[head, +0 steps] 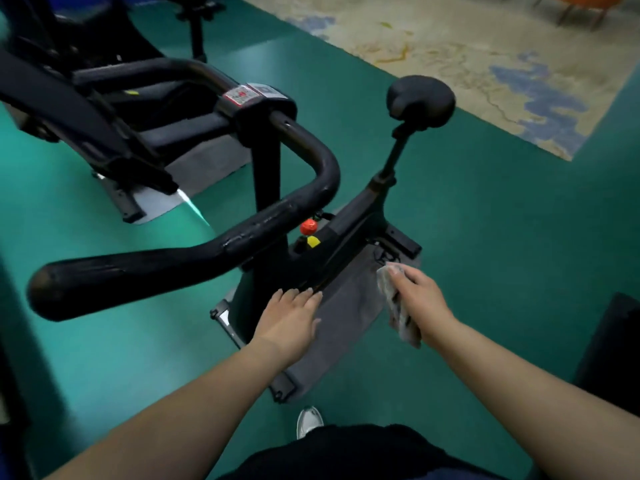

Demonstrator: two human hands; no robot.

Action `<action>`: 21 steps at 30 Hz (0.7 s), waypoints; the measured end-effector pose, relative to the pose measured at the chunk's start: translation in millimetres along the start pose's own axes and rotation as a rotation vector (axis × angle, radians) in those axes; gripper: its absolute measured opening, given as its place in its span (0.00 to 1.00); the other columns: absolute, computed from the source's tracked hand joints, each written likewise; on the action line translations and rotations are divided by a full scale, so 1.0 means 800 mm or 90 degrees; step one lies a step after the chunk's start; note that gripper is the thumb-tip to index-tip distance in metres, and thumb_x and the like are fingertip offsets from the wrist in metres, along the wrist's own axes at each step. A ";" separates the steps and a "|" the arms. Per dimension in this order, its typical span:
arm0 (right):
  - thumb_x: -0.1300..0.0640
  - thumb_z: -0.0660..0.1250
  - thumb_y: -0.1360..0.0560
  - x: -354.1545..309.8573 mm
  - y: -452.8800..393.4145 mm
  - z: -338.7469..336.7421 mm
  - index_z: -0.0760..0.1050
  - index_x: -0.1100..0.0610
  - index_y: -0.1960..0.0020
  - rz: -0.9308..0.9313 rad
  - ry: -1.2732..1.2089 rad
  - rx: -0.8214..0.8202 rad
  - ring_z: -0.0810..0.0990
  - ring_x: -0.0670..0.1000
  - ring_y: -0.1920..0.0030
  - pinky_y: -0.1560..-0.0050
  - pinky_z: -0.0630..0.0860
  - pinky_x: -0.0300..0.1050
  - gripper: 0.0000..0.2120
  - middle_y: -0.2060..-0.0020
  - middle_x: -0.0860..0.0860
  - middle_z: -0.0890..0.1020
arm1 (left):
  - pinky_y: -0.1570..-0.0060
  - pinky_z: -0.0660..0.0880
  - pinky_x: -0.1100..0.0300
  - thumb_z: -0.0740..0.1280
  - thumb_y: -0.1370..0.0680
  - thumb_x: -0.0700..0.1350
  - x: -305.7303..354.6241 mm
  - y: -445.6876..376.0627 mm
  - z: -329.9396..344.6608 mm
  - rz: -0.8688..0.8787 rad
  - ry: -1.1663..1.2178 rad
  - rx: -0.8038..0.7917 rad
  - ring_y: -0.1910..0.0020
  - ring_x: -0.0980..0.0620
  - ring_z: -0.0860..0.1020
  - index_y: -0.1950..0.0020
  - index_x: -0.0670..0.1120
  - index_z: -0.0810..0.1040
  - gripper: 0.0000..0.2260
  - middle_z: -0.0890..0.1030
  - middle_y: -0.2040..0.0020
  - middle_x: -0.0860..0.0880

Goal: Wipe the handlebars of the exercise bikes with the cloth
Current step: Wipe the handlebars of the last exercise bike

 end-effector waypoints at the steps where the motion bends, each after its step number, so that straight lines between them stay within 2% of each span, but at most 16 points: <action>1: 0.50 0.63 0.20 -0.004 -0.005 0.006 0.79 0.49 0.42 0.002 0.005 -0.017 0.79 0.42 0.54 0.56 0.73 0.35 0.10 0.51 0.46 0.83 | 0.26 0.51 0.49 0.51 0.18 0.55 -0.004 -0.003 -0.003 -0.012 0.003 0.001 0.26 0.47 0.58 0.22 0.51 0.53 0.24 0.58 0.23 0.50; 6: 0.48 0.63 0.21 -0.012 -0.025 0.041 0.79 0.45 0.43 0.006 0.028 -0.122 0.80 0.43 0.50 0.52 0.74 0.40 0.10 0.50 0.43 0.83 | 0.26 0.50 0.49 0.49 0.17 0.55 -0.019 -0.003 -0.008 -0.090 0.029 -0.005 0.26 0.47 0.57 0.22 0.51 0.51 0.24 0.57 0.23 0.50; 10: 0.50 0.62 0.20 -0.034 -0.046 0.060 0.79 0.48 0.41 -0.033 0.091 -0.204 0.80 0.44 0.50 0.52 0.75 0.41 0.11 0.48 0.47 0.83 | 0.26 0.50 0.49 0.50 0.17 0.54 -0.029 0.005 -0.015 -0.192 0.072 0.016 0.26 0.47 0.58 0.22 0.51 0.53 0.24 0.58 0.23 0.51; 12: 0.51 0.61 0.20 -0.053 -0.051 0.067 0.79 0.53 0.40 -0.053 0.116 -0.263 0.81 0.48 0.53 0.54 0.76 0.44 0.13 0.50 0.52 0.84 | 0.27 0.52 0.49 0.52 0.18 0.54 -0.032 0.016 -0.018 -0.261 0.103 0.037 0.27 0.48 0.60 0.23 0.51 0.55 0.24 0.60 0.24 0.51; 14: 0.54 0.60 0.19 -0.077 -0.053 0.072 0.76 0.68 0.42 -0.099 0.125 -0.334 0.78 0.61 0.59 0.59 0.74 0.51 0.17 0.54 0.66 0.79 | 0.28 0.56 0.50 0.53 0.18 0.55 -0.034 0.029 -0.022 -0.340 0.129 0.070 0.28 0.48 0.62 0.23 0.51 0.57 0.24 0.62 0.24 0.52; 15: 0.55 0.60 0.18 -0.087 -0.052 0.073 0.74 0.70 0.43 -0.121 0.124 -0.364 0.77 0.63 0.59 0.62 0.73 0.52 0.17 0.54 0.68 0.78 | 0.29 0.57 0.52 0.54 0.19 0.54 -0.034 0.038 -0.024 -0.384 0.149 0.088 0.29 0.49 0.63 0.24 0.52 0.58 0.23 0.63 0.25 0.52; 16: 0.55 0.61 0.19 -0.094 -0.052 0.075 0.76 0.68 0.43 -0.136 0.125 -0.391 0.80 0.59 0.58 0.63 0.74 0.46 0.16 0.56 0.65 0.80 | 0.30 0.59 0.53 0.54 0.19 0.54 -0.033 0.048 -0.027 -0.427 0.167 0.111 0.30 0.49 0.64 0.24 0.52 0.59 0.23 0.65 0.26 0.52; 17: 0.53 0.62 0.20 -0.101 -0.051 0.078 0.79 0.60 0.42 -0.145 0.130 -0.414 0.82 0.52 0.54 0.58 0.75 0.41 0.13 0.56 0.57 0.84 | 0.31 0.60 0.54 0.55 0.19 0.54 -0.032 0.059 -0.030 -0.466 0.178 0.137 0.30 0.49 0.66 0.25 0.52 0.61 0.23 0.67 0.27 0.52; 18: 0.51 0.63 0.20 -0.106 -0.050 0.081 0.80 0.51 0.42 -0.165 0.144 -0.438 0.82 0.47 0.49 0.51 0.75 0.40 0.11 0.52 0.48 0.85 | 0.32 0.60 0.54 0.56 0.19 0.53 -0.029 0.069 -0.035 -0.497 0.182 0.160 0.31 0.49 0.67 0.25 0.51 0.62 0.22 0.69 0.28 0.52; 19: 0.50 0.64 0.21 -0.111 -0.047 0.085 0.79 0.46 0.41 -0.190 0.156 -0.465 0.81 0.44 0.45 0.45 0.75 0.40 0.11 0.49 0.44 0.84 | 0.33 0.62 0.54 0.57 0.20 0.52 -0.026 0.077 -0.040 -0.521 0.181 0.179 0.33 0.48 0.69 0.26 0.50 0.64 0.22 0.71 0.29 0.51; 21: 0.50 0.64 0.21 -0.126 -0.035 0.092 0.78 0.44 0.40 -0.236 0.171 -0.525 0.79 0.42 0.43 0.42 0.74 0.39 0.11 0.46 0.42 0.82 | 0.35 0.65 0.51 0.58 0.21 0.51 -0.019 0.095 -0.055 -0.561 0.169 0.224 0.36 0.45 0.72 0.29 0.49 0.69 0.21 0.74 0.32 0.49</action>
Point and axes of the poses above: each hand's wrist, its own y-axis away from the middle knuckle, its own z-axis out of the palm, x = y × z, the point moved 9 cm from there along -y, towards the middle knuckle
